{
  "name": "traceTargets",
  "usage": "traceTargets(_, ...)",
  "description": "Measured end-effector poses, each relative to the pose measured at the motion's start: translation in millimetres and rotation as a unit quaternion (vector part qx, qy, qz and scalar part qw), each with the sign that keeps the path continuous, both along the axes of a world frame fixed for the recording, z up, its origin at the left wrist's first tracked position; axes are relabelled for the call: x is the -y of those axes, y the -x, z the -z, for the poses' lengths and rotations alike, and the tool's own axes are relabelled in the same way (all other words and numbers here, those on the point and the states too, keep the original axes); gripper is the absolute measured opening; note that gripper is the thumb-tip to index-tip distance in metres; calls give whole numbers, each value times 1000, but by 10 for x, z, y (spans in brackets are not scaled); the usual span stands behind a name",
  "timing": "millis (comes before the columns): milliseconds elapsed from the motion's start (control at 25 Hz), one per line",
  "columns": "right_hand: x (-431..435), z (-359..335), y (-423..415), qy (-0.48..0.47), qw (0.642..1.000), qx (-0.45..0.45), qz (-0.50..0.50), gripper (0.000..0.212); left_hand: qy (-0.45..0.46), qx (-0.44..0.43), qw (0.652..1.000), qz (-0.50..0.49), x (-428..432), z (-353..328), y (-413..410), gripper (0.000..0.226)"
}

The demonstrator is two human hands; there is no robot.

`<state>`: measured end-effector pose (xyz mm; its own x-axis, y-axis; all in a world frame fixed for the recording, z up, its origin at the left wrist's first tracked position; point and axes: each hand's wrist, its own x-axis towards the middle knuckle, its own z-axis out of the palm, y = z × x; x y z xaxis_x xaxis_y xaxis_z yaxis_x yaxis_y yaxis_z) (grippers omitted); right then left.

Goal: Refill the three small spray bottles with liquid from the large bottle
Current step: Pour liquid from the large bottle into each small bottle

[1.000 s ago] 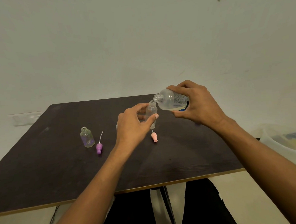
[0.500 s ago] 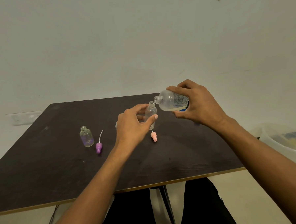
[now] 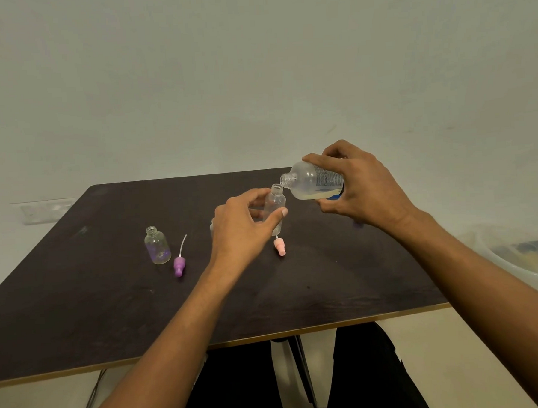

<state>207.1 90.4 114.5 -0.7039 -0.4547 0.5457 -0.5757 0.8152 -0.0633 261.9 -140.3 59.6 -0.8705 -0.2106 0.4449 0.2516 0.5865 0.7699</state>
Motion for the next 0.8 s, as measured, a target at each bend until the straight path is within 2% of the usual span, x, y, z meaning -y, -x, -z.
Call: traceTargets(800, -17, -19, 38, -37, 998, -55, 3, 76, 9, 1, 1000, 4, -28, 15, 17, 43)
